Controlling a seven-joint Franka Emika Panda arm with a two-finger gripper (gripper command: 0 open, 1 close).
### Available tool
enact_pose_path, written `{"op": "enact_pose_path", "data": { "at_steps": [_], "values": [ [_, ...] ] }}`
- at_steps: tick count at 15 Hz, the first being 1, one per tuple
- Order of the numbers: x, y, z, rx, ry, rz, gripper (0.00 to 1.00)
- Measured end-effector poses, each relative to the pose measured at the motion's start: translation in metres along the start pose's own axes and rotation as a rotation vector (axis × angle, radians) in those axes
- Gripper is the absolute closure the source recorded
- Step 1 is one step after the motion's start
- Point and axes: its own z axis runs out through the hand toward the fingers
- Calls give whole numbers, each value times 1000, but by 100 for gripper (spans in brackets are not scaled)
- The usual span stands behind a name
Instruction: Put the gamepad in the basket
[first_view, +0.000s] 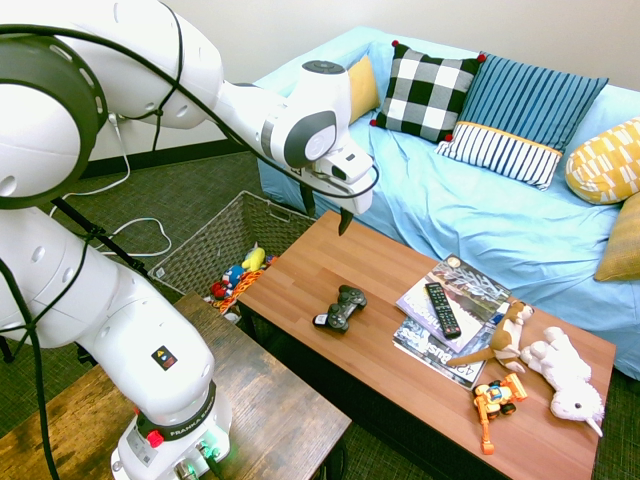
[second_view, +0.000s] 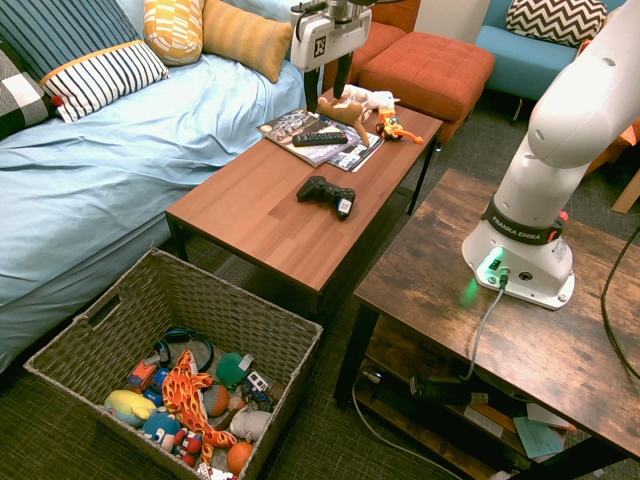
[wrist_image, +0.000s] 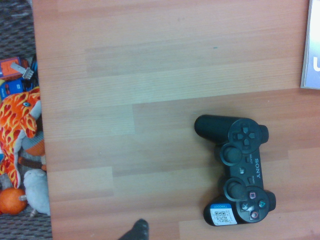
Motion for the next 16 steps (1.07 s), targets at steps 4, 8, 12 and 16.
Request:
{"op": "enact_pose_path", "data": {
  "at_steps": [4, 8, 12, 16],
  "values": [
    [-1, -9, 13, 4, 4, -15, 0],
    [9, -19, 70, 15, 3, -39, 0],
    [26, -8, 127, -2, -14, -37, 0],
    [42, 8, 171, -10, -30, -46, 0]
  ]
}}
